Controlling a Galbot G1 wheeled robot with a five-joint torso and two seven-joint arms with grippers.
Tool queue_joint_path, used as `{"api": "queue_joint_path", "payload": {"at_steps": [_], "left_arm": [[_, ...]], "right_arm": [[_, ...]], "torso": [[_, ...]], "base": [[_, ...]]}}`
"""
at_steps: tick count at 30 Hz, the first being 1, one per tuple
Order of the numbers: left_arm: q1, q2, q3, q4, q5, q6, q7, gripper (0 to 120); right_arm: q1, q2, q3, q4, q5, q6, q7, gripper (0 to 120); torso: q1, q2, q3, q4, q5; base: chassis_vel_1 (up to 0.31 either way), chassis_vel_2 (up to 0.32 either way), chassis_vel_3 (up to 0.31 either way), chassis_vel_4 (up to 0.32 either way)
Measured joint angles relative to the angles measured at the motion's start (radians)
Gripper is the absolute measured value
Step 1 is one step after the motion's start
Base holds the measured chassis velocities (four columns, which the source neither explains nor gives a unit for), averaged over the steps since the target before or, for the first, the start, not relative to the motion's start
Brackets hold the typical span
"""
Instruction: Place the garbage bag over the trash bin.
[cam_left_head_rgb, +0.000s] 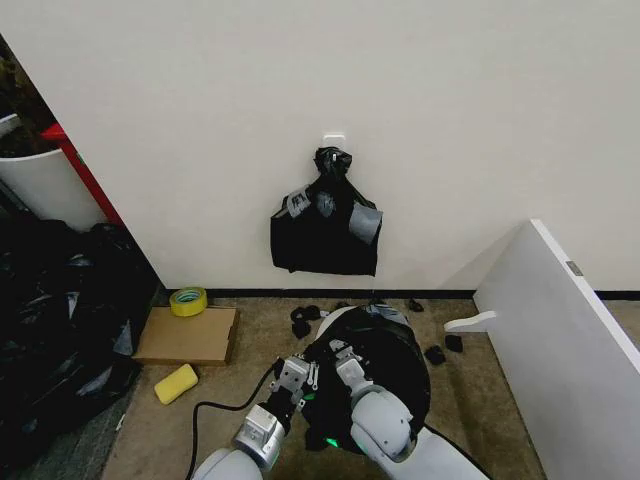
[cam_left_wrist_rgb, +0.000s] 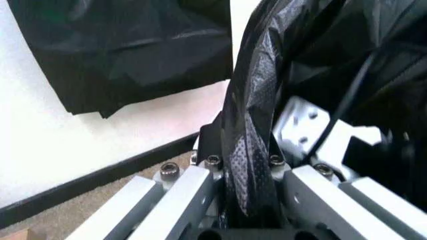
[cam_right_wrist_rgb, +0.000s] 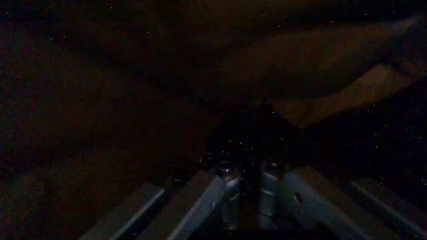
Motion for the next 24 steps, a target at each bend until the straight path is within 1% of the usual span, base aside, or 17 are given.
{"api": "queue_joint_path", "payload": {"at_steps": [5, 9, 16, 20, 24], "left_arm": [[0.005, -0.003, 0.003, -0.003, 0.005, 0.0, 0.001, 1], [0.017, 0.012, -0.001, -0.014, 0.015, -0.002, 0.004, 1], [0.025, 0.009, -0.011, -0.021, 0.017, -0.004, 0.004, 1], [0.034, 0.007, -0.011, -0.023, 0.022, -0.005, 0.006, 1], [0.046, 0.007, -0.012, -0.025, 0.03, -0.007, 0.008, 1]], "right_arm": [[0.017, 0.017, -0.044, -0.005, -0.002, -0.02, -0.004, 0], [0.045, 0.029, -0.041, -0.034, -0.003, -0.01, 0.002, 0], [0.039, 0.006, -0.055, -0.039, 0.005, -0.026, 0.006, 0], [0.044, 0.031, -0.07, -0.035, 0.011, -0.012, 0.005, 0], [0.058, 0.035, -0.066, -0.047, 0.01, -0.007, 0.015, 0]], "torso": [[0.0, 0.0, 0.0, 0.0002, 0.0001], [0.0, 0.0, 0.0, 0.0004, 0.0002], [0.0, 0.0, 0.0, 0.0, 0.0], [0.0, 0.0, 0.0, 0.0003, 0.0003], [0.0, 0.0, 0.0, 0.0004, 0.0002]], "base": [[0.0, 0.0, 0.0, 0.0], [0.0, 0.0, 0.0, 0.0], [0.0, 0.0, 0.0, 0.0], [0.0, 0.0, 0.0, 0.0], [0.0, 0.0, 0.0, 0.0]]}}
